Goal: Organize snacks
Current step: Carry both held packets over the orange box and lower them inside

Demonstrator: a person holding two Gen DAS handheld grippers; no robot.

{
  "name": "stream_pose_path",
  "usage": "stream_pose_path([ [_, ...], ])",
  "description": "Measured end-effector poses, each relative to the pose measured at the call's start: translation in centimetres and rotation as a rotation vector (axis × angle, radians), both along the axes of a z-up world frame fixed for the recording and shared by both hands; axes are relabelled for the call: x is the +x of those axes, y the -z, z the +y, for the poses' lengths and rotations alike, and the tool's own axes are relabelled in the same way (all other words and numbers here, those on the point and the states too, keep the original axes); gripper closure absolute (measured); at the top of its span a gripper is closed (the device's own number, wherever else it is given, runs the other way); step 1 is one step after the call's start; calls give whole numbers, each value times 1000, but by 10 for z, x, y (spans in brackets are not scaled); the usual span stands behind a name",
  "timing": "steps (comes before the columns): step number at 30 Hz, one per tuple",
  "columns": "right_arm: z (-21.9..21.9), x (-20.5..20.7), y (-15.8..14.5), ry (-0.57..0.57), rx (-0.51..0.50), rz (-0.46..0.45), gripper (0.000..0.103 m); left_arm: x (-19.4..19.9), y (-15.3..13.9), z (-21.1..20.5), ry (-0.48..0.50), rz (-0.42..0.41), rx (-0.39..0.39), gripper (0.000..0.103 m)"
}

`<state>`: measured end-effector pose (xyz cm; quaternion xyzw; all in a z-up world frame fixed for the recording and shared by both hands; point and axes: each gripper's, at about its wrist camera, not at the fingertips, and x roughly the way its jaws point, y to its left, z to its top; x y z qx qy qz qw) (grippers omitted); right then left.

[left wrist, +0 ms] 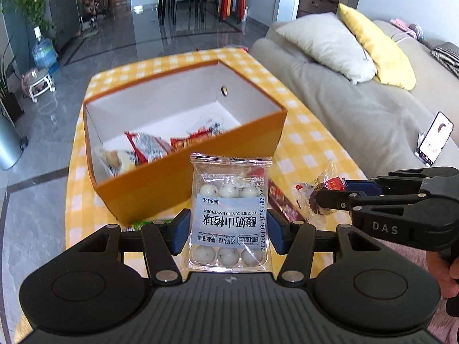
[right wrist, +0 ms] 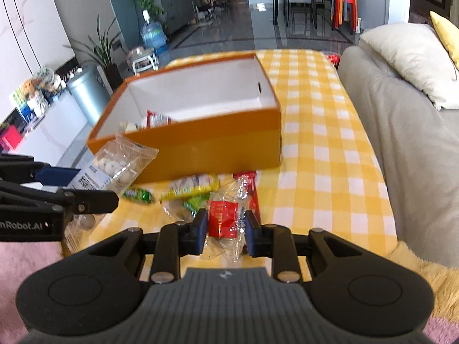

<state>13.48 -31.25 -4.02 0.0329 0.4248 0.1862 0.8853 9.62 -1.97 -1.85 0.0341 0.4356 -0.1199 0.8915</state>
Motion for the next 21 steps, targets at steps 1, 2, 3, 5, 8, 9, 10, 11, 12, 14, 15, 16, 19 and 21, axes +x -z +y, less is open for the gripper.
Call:
stream_pose_path([
  [1, -1, 2, -4, 2, 10, -7, 79, 2, -3, 0, 3, -8, 1, 40],
  [2, -1, 4, -7, 2, 16, -13, 79, 5, -6, 0, 5, -18, 4, 40],
  [3, -1, 7, -12, 1, 21, -24, 79, 8, -9, 0, 5, -27, 7, 40],
  [5, 0, 12, -20, 0, 21, -49, 79, 15, -15, 1, 1, -46, 8, 40],
  [8, 2, 24, -31, -6, 16, -81, 79, 26, -23, 4, -9, -65, 1, 40],
  [9, 3, 29, -34, -9, 14, -86, 79, 30, -25, 5, -12, -69, -1, 40],
  [10, 4, 34, -37, -11, 10, -91, 79, 34, -27, 6, -15, -73, -2, 40],
  [11, 6, 38, -38, -13, 4, -96, 79, 38, -28, 7, -18, -77, 0, 40],
  [12, 9, 44, -41, -16, -7, -103, 79, 43, -28, 8, -22, -81, 5, 40],
  [14, 14, 53, -44, -20, -18, -114, 79, 54, -28, 9, -35, -80, 17, 40],
  [15, 17, 58, -45, -25, -21, -119, 79, 58, -28, 9, -39, -79, 23, 40],
  [16, 20, 62, -46, -32, -25, -124, 79, 64, -28, 10, -43, -77, 28, 40],
  [19, 31, 74, -48, -50, -46, -138, 79, 78, -29, 13, -48, -71, 35, 40],
  [21, 36, 83, -50, -64, -59, -148, 79, 87, -31, 16, -52, -69, 43, 40],
])
